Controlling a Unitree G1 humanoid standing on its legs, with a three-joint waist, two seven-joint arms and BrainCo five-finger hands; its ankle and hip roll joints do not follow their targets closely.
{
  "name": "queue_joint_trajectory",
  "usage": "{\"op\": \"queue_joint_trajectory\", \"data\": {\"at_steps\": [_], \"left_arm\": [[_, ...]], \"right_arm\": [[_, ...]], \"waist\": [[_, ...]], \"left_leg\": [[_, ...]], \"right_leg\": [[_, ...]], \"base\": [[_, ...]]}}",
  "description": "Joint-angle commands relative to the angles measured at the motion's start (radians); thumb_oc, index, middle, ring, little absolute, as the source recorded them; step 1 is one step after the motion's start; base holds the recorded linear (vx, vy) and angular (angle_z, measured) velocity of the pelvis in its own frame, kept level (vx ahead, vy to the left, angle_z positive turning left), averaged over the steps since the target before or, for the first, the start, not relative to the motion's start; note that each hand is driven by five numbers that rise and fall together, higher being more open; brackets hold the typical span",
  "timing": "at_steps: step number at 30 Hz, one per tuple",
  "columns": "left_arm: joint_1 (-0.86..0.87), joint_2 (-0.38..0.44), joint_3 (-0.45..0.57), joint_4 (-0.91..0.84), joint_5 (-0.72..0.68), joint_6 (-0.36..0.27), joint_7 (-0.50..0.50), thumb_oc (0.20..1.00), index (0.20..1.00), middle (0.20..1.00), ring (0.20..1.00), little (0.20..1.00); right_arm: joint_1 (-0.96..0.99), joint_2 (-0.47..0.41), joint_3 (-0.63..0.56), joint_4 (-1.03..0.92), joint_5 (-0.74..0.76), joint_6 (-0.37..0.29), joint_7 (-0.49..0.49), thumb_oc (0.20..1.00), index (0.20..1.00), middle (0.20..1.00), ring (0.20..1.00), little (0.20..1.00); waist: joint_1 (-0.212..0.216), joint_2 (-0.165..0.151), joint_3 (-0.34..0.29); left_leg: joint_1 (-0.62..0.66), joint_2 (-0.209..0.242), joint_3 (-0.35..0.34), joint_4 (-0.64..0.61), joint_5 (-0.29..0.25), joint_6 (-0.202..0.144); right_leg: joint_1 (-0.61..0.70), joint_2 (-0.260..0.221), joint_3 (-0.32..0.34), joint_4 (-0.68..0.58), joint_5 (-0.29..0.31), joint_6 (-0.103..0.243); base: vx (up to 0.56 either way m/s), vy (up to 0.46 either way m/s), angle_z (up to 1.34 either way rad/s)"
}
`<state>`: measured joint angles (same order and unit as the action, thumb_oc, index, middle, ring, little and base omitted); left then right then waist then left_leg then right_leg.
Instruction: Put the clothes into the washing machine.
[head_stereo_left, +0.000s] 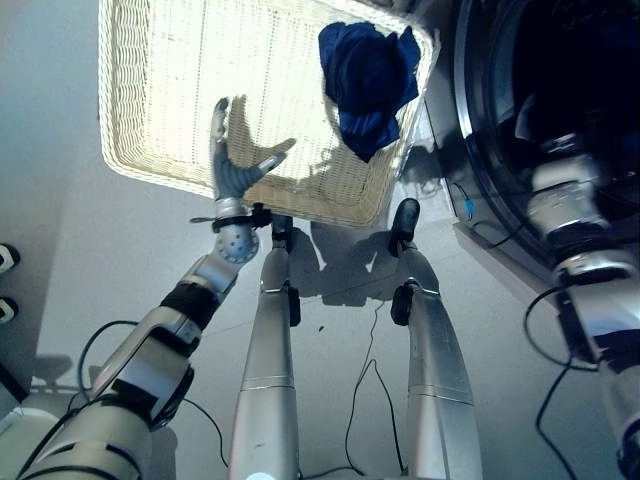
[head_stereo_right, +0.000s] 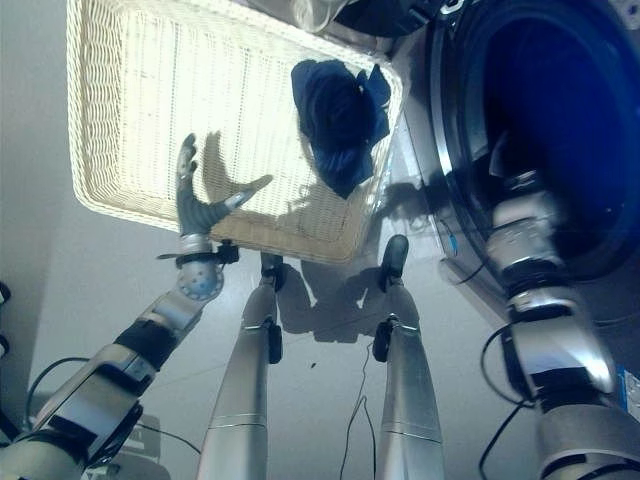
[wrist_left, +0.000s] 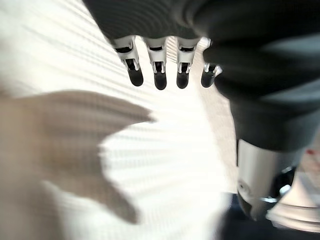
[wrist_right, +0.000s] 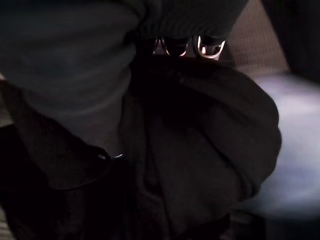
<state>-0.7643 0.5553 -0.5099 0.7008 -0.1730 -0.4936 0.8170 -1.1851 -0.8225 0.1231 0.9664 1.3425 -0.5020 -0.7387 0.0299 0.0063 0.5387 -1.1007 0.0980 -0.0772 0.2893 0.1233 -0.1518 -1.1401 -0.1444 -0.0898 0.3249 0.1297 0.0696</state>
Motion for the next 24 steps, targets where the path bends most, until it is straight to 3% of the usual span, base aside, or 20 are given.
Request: {"op": "queue_joint_trajectory", "data": {"at_steps": [1,5,9,10,11,13,15,17,20,24], "left_arm": [[0.004,0.021,0.045,0.031,-0.032,0.007,0.033,1.000,1.000,1.000,1.000,1.000],[-0.017,0.019,0.055,0.079,-0.026,0.022,0.020,1.000,1.000,1.000,1.000,1.000],[-0.052,0.011,0.059,0.149,-0.032,0.013,-0.007,1.000,1.000,1.000,1.000,1.000],[-0.061,0.010,0.057,0.162,-0.037,0.010,-0.012,1.000,1.000,1.000,1.000,1.000],[-0.063,0.010,0.058,0.165,-0.037,0.009,-0.015,1.000,1.000,1.000,1.000,1.000],[-0.077,0.017,0.058,0.171,-0.045,0.016,-0.031,1.000,1.000,1.000,1.000,1.000],[-0.079,0.015,0.057,0.174,-0.042,0.017,-0.031,1.000,1.000,1.000,1.000,1.000],[-0.090,0.014,0.060,0.178,-0.032,0.024,-0.037,1.000,1.000,1.000,1.000,1.000],[-0.106,0.020,0.060,0.179,-0.027,0.031,-0.041,1.000,1.000,1.000,1.000,1.000],[-0.117,0.027,0.060,0.172,-0.019,0.031,-0.035,1.000,1.000,1.000,1.000,1.000]], "right_arm": [[0.001,-0.135,0.008,-0.082,-0.219,-0.091,-0.161,1.000,1.000,1.000,1.000,1.000],[0.001,-0.142,0.019,-0.058,-0.260,-0.046,-0.160,1.000,1.000,1.000,1.000,1.000],[-0.015,-0.125,0.057,0.020,-0.331,0.044,-0.120,1.000,1.000,1.000,1.000,1.000],[-0.023,-0.114,0.081,0.035,-0.374,0.120,-0.121,1.000,1.000,1.000,1.000,1.000],[-0.025,-0.113,0.086,0.042,-0.382,0.139,-0.115,1.000,1.000,1.000,1.000,1.000],[-0.035,-0.107,0.130,0.077,-0.478,0.304,-0.085,1.000,1.000,1.000,1.000,1.000],[-0.041,-0.103,0.149,0.095,-0.502,0.349,-0.077,1.000,1.000,1.000,1.000,1.000],[-0.058,-0.097,0.196,0.146,-0.551,0.471,-0.009,1.000,1.000,1.000,1.000,1.000],[-0.082,-0.090,0.267,0.184,-0.693,0.568,0.018,1.000,1.000,1.000,1.000,1.000],[-0.096,-0.073,0.308,0.155,-0.834,0.581,-0.037,1.000,1.000,1.000,1.000,1.000]], "waist": [[-0.015,-0.015,-0.019],[-0.018,-0.016,-0.019],[-0.011,-0.007,-0.019],[-0.007,-0.003,-0.019],[-0.007,-0.001,-0.019],[-0.003,0.002,-0.019],[-0.001,0.003,-0.019],[0.004,0.002,-0.019],[0.010,0.001,-0.019],[0.009,0.001,-0.019]], "left_leg": [[0.023,-0.088,0.003,0.022,-0.045,0.052],[0.022,-0.095,-0.002,0.034,-0.050,0.056],[0.025,-0.104,-0.006,0.030,-0.051,0.059],[0.023,-0.107,-0.007,0.028,-0.050,0.059],[0.023,-0.107,-0.007,0.029,-0.050,0.059],[0.021,-0.110,-0.006,0.028,-0.049,0.061],[0.019,-0.110,-0.007,0.028,-0.049,0.062],[0.017,-0.110,-0.006,0.027,-0.049,0.065],[0.014,-0.109,-0.006,0.024,-0.047,0.070],[0.005,-0.108,-0.007,0.025,-0.048,0.072]], "right_leg": [[0.025,0.042,-0.068,0.028,0.024,0.084],[0.022,0.044,-0.066,0.041,0.010,0.078],[0.022,0.042,-0.068,0.044,-0.003,0.070],[0.020,0.041,-0.068,0.042,-0.006,0.069],[0.020,0.041,-0.068,0.042,-0.006,0.068],[0.020,0.041,-0.070,0.039,-0.006,0.066],[0.018,0.041,-0.070,0.038,-0.005,0.065],[0.018,0.041,-0.075,0.038,-0.006,0.063],[0.017,0.040,-0.082,0.033,-0.002,0.061],[0.008,0.041,-0.082,0.037,-0.002,0.062]], "base": [[0.01,0.032,0.02],[0.00,0.009,0.00],[0.00,0.000,0.00],[0.00,0.000,0.00],[0.01,-0.005,0.03],[0.00,-0.009,0.02],[0.00,0.000,0.00],[0.01,-0.035,0.02],[0.00,-0.037,0.01],[0.00,0.000,0.00]]}}
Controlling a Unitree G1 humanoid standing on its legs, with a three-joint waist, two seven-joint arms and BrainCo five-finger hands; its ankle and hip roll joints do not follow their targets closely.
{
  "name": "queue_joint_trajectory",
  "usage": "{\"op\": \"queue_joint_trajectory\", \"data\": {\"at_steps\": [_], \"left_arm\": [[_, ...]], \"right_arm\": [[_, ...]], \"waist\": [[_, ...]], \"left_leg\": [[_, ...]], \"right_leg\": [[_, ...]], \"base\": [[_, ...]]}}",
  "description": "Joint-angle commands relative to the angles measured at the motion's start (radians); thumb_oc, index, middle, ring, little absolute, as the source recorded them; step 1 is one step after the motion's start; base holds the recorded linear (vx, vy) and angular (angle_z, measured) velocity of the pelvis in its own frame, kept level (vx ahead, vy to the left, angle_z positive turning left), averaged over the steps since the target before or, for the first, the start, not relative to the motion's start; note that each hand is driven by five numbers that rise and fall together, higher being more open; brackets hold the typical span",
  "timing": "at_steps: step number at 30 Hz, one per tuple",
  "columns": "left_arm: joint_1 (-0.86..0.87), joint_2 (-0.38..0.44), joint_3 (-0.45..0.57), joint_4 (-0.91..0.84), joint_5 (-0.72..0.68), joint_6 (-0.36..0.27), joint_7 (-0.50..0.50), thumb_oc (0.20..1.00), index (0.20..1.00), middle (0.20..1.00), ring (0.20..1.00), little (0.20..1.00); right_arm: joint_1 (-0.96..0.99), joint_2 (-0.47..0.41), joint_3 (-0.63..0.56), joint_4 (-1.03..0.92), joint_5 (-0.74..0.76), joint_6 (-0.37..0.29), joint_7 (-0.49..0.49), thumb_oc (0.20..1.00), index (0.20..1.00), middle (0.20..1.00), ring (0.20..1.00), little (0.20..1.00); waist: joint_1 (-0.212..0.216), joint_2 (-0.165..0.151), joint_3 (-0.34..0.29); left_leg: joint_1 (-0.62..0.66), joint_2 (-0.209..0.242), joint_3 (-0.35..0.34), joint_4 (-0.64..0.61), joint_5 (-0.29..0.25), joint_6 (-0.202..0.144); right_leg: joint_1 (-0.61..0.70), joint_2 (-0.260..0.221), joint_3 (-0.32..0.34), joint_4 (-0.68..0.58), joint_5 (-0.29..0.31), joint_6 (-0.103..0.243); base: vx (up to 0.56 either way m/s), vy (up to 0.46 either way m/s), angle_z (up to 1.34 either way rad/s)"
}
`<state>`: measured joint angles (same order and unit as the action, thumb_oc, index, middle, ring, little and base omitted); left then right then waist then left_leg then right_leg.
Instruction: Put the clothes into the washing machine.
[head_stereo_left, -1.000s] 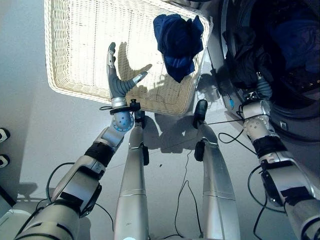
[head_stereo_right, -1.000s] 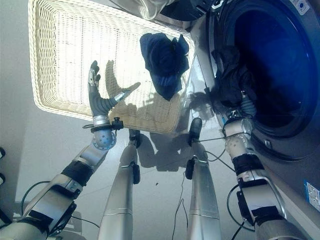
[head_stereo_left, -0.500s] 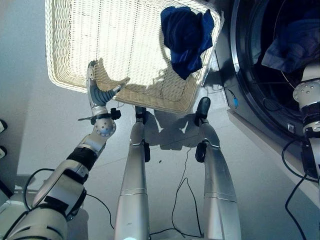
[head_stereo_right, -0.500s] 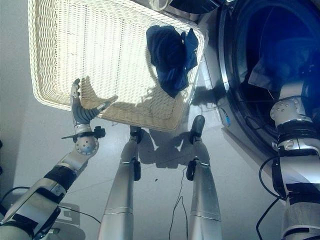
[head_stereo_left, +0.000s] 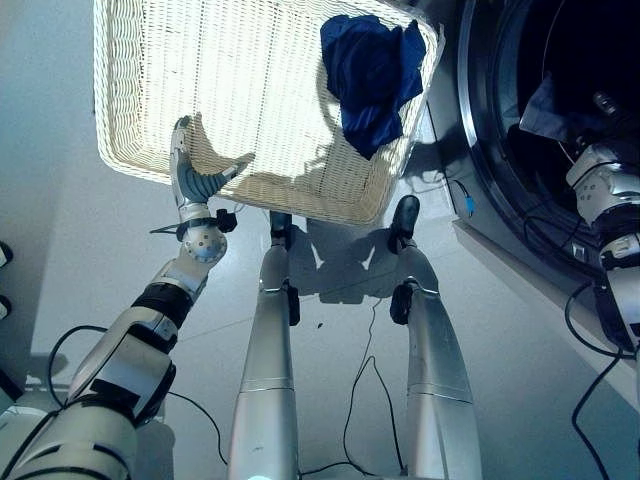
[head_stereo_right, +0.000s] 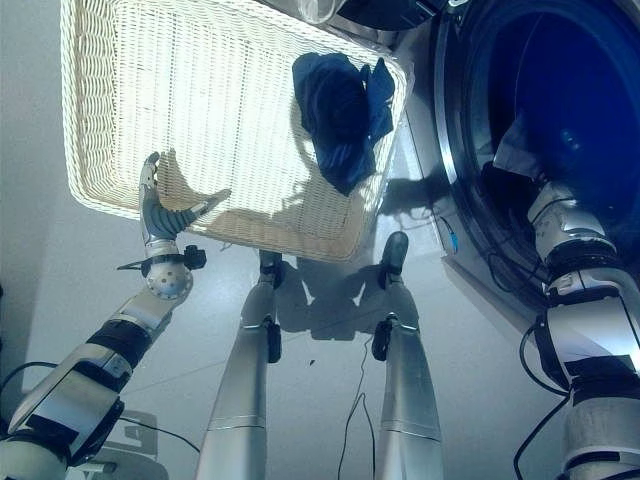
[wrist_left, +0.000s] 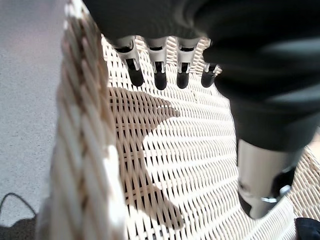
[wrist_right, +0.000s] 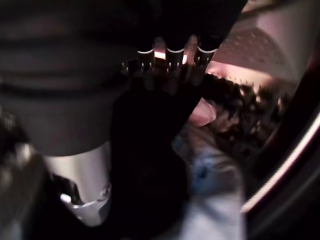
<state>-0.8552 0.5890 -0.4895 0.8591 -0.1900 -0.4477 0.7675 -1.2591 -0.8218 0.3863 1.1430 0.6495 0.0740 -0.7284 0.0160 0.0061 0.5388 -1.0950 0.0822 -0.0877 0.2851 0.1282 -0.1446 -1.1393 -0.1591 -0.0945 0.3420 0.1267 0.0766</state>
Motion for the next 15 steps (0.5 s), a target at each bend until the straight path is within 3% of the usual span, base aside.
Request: {"op": "queue_joint_trajectory", "data": {"at_steps": [1,6,10,15], "left_arm": [[-0.026,-0.006,0.038,0.012,0.007,-0.022,0.029,1.000,1.000,1.000,1.000,1.000],[-0.049,-0.024,0.040,0.003,0.019,-0.019,0.057,1.000,1.000,1.000,1.000,1.000],[-0.047,-0.037,0.052,-0.009,0.043,-0.020,0.079,1.000,1.000,1.000,1.000,1.000],[-0.036,-0.075,0.077,-0.026,0.086,-0.011,0.122,1.000,1.000,1.000,1.000,1.000]], "right_arm": [[-0.017,-0.064,0.056,-0.068,-0.219,0.005,-0.082,1.000,1.000,1.000,1.000,1.000],[0.008,-0.026,0.102,-0.220,-0.378,0.013,-0.165,1.000,1.000,1.000,1.000,1.000],[0.092,0.009,0.074,-0.363,-0.443,0.000,-0.225,1.000,1.000,1.000,1.000,1.000],[0.218,0.077,0.025,-0.546,-0.638,-0.031,-0.254,1.000,1.000,1.000,1.000,1.000]], "waist": [[0.022,0.003,-0.019],[0.015,0.009,-0.019],[0.002,0.010,-0.019],[-0.015,0.012,-0.019]], "left_leg": [[-0.002,-0.093,0.006,0.026,-0.052,0.067],[-0.009,-0.096,0.009,0.025,-0.053,0.069],[-0.015,-0.097,0.018,0.030,-0.059,0.070],[-0.014,-0.096,0.033,0.027,-0.060,0.071]], "right_leg": [[0.004,0.058,-0.077,0.020,0.001,0.055],[-0.009,0.057,-0.069,0.030,-0.010,0.056],[-0.020,0.055,-0.063,0.039,-0.019,0.056],[-0.028,0.056,-0.052,0.043,-0.025,0.059]], "base": [[0.00,0.000,0.00],[0.00,0.006,0.00],[0.00,0.029,0.01],[-0.01,0.025,0.03]]}}
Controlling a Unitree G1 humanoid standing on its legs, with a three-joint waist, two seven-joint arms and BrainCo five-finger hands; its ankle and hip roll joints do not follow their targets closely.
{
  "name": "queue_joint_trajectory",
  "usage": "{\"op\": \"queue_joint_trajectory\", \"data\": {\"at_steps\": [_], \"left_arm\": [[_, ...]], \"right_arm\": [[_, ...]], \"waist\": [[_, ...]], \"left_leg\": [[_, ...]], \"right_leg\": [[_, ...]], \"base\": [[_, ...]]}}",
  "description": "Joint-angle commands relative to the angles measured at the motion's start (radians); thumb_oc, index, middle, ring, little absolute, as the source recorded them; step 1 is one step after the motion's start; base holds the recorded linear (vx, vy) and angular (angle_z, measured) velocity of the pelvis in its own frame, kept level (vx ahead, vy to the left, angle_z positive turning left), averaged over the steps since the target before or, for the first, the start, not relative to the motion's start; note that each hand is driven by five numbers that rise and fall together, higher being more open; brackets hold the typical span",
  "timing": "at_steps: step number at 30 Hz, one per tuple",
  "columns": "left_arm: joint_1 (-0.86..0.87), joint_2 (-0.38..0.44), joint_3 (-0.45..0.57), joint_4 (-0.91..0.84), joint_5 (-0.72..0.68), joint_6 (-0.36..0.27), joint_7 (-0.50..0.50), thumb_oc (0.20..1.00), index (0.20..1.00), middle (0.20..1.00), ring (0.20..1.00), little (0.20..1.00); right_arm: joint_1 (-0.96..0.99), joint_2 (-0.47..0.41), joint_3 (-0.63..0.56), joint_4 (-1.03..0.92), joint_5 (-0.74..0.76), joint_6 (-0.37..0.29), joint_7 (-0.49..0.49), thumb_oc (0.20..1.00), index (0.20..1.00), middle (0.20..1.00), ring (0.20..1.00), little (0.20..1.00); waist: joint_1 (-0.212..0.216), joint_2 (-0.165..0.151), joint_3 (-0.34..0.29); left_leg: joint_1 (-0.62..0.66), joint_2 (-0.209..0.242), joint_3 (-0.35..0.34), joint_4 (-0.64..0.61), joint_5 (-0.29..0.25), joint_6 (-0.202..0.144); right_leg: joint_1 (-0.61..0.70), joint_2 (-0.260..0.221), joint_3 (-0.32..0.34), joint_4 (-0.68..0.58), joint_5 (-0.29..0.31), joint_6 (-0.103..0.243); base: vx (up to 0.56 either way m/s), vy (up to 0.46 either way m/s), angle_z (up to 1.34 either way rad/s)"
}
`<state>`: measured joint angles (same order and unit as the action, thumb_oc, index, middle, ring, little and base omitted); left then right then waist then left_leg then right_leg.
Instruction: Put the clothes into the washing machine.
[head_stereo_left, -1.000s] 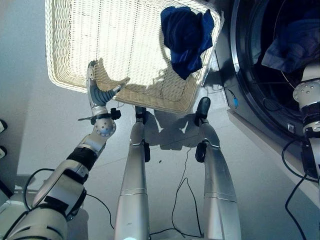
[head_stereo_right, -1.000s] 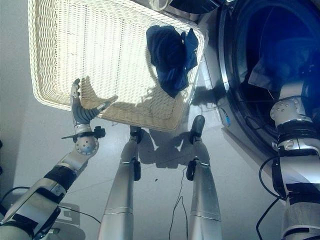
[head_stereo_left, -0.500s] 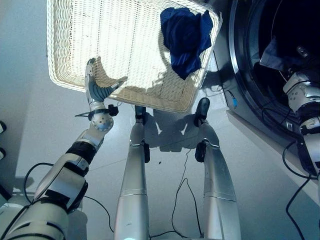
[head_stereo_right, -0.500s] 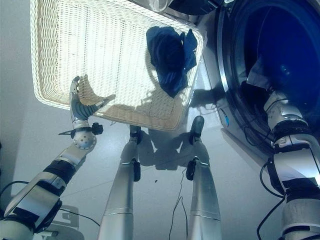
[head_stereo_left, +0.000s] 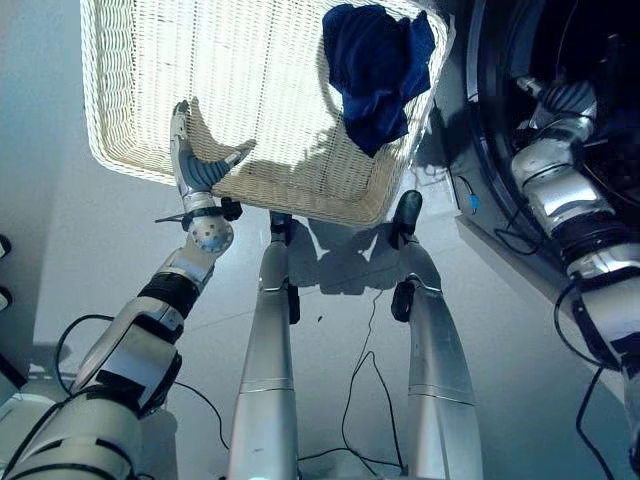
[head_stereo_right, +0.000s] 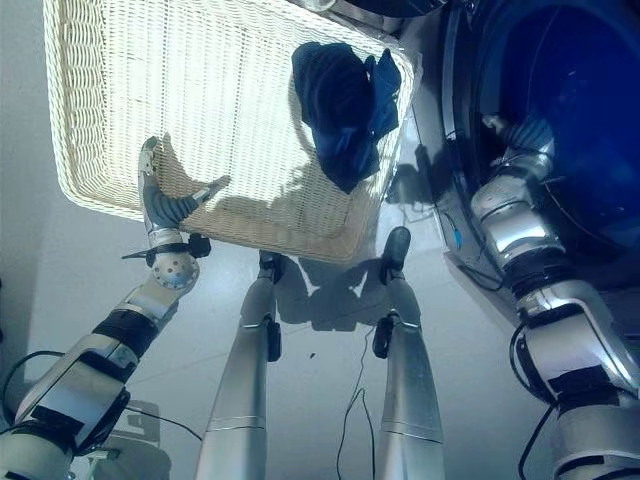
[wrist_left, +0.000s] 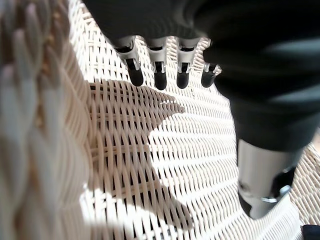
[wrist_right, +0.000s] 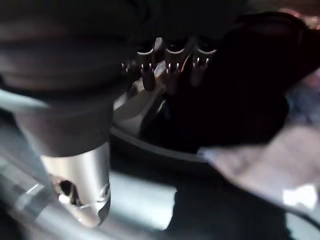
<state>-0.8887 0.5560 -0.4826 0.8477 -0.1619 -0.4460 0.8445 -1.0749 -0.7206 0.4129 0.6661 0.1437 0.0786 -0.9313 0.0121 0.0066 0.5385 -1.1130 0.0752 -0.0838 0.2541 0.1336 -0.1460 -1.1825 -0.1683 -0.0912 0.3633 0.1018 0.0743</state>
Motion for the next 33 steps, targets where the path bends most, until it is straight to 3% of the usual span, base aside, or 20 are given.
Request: {"op": "queue_joint_trajectory", "data": {"at_steps": [1,6,11,19,28,33], "left_arm": [[-0.002,-0.043,0.070,-0.015,0.058,-0.013,0.045,1.000,1.000,1.000,1.000,1.000],[0.008,-0.064,0.095,-0.028,0.086,-0.003,0.067,1.000,1.000,1.000,1.000,1.000],[-0.006,-0.072,0.107,-0.023,0.100,0.002,0.075,1.000,1.000,1.000,1.000,1.000],[-0.021,-0.093,0.110,-0.034,0.115,0.032,0.073,1.000,1.000,1.000,1.000,1.000],[-0.048,-0.100,0.102,-0.015,0.109,0.035,0.049,1.000,1.000,1.000,1.000,1.000],[-0.082,-0.103,0.091,0.006,0.105,0.038,0.029,1.000,1.000,1.000,1.000,1.000]], "right_arm": [[0.037,-0.023,-0.002,-0.075,-0.138,-0.033,-0.051,1.000,1.000,1.000,1.000,1.000],[0.105,0.010,0.026,-0.181,-0.277,-0.023,0.020,1.000,1.000,1.000,1.000,1.000],[0.128,0.037,0.083,-0.220,-0.379,-0.072,0.084,1.000,1.000,1.000,1.000,1.000],[0.113,0.069,0.151,-0.297,-0.555,-0.118,0.099,1.000,1.000,1.000,1.000,1.000],[0.026,0.076,0.226,-0.271,-0.590,-0.107,0.093,1.000,1.000,1.000,1.000,1.000],[-0.089,0.086,0.303,-0.205,-0.600,-0.055,0.111,1.000,1.000,1.000,1.000,1.000]], "waist": [[-0.012,0.011,-0.018],[-0.023,0.009,-0.018],[-0.028,0.007,-0.018],[-0.027,0.007,-0.018],[-0.014,0.011,-0.018],[0.005,0.014,-0.018]], "left_leg": [[0.004,-0.089,0.029,0.058,-0.066,0.072],[0.003,-0.086,0.037,0.058,-0.062,0.069],[0.003,-0.083,0.045,0.054,-0.053,0.066],[0.004,-0.090,0.043,0.054,-0.043,0.063],[0.009,-0.093,0.039,0.053,-0.038,0.060],[-0.002,-0.100,0.032,0.053,-0.026,0.061]], "right_leg": [[0.015,0.065,-0.055,0.022,0.000,0.061],[0.009,0.068,-0.048,0.027,0.000,0.061],[0.008,0.068,-0.048,0.025,0.004,0.061],[0.008,0.071,-0.046,0.025,0.007,0.062],[0.013,0.067,-0.051,0.024,0.009,0.062],[0.008,0.060,-0.062,0.019,0.020,0.060]], "base": [[0.00,0.000,0.00],[-0.01,0.007,0.02],[0.00,0.000,0.00],[0.00,0.000,0.00],[0.00,-0.004,0.01],[0.00,0.000,0.00]]}}
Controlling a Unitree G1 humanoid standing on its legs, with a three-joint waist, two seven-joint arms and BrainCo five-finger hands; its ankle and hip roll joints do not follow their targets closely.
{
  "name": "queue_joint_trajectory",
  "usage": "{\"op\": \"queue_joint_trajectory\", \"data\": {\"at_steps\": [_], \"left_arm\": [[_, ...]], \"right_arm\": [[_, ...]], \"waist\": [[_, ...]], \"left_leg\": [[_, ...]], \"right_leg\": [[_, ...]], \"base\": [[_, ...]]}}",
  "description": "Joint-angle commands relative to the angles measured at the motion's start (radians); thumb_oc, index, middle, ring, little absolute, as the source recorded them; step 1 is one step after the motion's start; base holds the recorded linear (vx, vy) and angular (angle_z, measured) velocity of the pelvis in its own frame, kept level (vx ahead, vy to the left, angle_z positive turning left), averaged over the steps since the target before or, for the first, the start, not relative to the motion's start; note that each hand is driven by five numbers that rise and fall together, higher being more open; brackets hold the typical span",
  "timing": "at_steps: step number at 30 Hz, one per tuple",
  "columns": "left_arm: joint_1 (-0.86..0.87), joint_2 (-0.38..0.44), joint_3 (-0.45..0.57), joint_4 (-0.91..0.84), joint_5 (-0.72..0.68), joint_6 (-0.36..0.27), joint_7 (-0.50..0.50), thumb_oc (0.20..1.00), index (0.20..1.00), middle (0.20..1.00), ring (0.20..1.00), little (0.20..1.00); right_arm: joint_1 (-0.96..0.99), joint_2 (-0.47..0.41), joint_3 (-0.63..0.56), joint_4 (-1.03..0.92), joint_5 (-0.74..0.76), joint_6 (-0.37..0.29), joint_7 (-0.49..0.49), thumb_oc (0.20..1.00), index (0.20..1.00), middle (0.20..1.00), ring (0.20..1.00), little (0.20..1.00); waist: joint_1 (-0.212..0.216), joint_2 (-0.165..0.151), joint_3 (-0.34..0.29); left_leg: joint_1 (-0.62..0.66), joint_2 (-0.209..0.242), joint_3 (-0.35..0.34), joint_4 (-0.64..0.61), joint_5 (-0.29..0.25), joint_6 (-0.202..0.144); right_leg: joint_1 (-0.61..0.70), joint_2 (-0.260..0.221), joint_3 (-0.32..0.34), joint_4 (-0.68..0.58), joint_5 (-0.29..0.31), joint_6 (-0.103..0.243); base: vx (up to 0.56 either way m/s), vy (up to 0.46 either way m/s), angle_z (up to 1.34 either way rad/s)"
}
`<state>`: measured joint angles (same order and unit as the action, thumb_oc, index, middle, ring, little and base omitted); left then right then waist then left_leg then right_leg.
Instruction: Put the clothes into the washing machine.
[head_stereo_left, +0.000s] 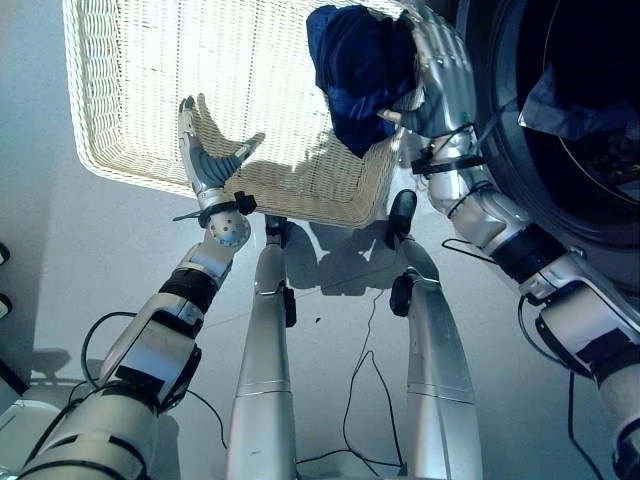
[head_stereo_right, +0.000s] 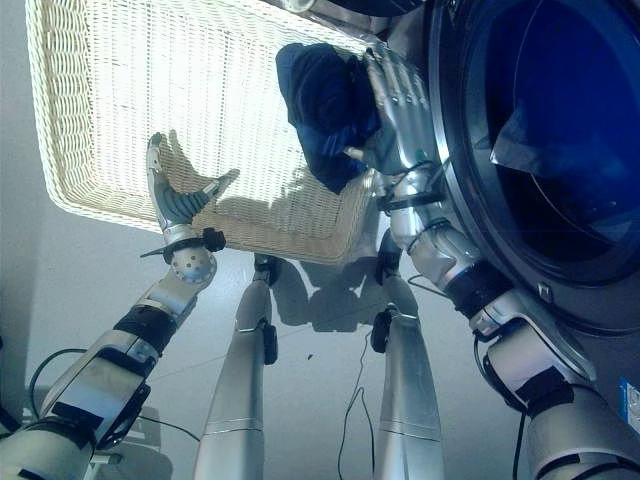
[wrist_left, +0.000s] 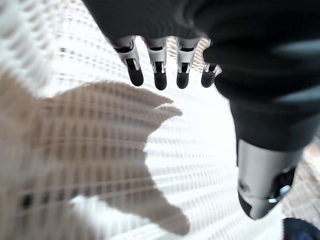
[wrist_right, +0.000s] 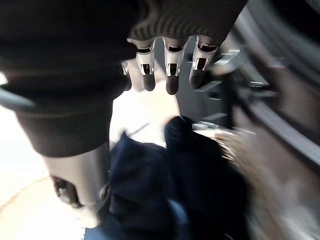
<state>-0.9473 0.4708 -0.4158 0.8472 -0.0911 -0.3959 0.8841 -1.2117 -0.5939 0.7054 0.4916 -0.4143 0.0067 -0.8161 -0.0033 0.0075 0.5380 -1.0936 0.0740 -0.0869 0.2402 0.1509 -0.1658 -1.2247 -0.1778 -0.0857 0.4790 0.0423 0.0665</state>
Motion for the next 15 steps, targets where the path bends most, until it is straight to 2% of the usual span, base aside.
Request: {"op": "queue_joint_trajectory", "data": {"at_steps": [1,2,3,4,15], "left_arm": [[-0.023,-0.017,0.025,0.006,0.034,-0.012,-0.010,1.000,1.000,1.000,1.000,1.000],[-0.038,-0.019,0.011,0.013,0.029,-0.012,-0.015,1.000,1.000,1.000,1.000,1.000],[-0.038,-0.019,0.011,0.013,0.029,-0.012,-0.015,1.000,1.000,1.000,1.000,1.000],[-0.056,-0.027,-0.006,0.019,0.035,-0.007,-0.019,1.000,1.000,1.000,1.000,1.000],[-0.053,-0.041,-0.032,0.014,0.040,-0.007,-0.008,1.000,1.000,1.000,1.000,1.000]], "right_arm": [[0.048,-0.040,0.010,-0.031,-0.042,0.017,-0.004,1.000,1.000,1.000,1.000,1.000],[-0.011,-0.033,0.056,0.014,-0.036,0.047,0.010,1.000,1.000,1.000,1.000,1.000],[-0.011,-0.033,0.056,0.014,-0.036,0.047,0.010,1.000,1.000,1.000,1.000,1.000],[-0.091,-0.019,0.120,0.090,-0.021,0.093,0.048,1.000,1.000,1.000,1.000,1.000],[-0.118,0.002,0.162,0.162,0.002,0.144,0.072,1.000,1.000,1.000,1.000,1.000]], "waist": [[0.020,0.013,-0.018],[0.031,0.017,-0.018],[0.031,0.017,-0.018],[0.047,0.021,-0.018],[0.062,0.029,-0.018]], "left_leg": [[-0.021,-0.099,0.035,0.067,-0.044,0.081],[-0.026,-0.102,0.030,0.068,-0.041,0.081],[-0.026,-0.102,0.030,0.068,-0.041,0.081],[-0.034,-0.111,0.022,0.070,-0.036,0.084],[-0.042,-0.118,0.019,0.079,-0.039,0.089]], "right_leg": [[0.050,0.070,-0.067,-0.097,0.080,0.068],[0.047,0.065,-0.074,-0.097,0.083,0.066],[0.047,0.065,-0.074,-0.097,0.083,0.066],[0.041,0.062,-0.085,-0.093,0.088,0.063],[0.032,0.059,-0.093,-0.079,0.086,0.062]], "base": [[0.00,0.000,0.00],[0.00,0.000,0.00],[0.03,-0.054,0.04],[0.03,-0.043,0.06],[0.01,-0.009,0.03]]}}
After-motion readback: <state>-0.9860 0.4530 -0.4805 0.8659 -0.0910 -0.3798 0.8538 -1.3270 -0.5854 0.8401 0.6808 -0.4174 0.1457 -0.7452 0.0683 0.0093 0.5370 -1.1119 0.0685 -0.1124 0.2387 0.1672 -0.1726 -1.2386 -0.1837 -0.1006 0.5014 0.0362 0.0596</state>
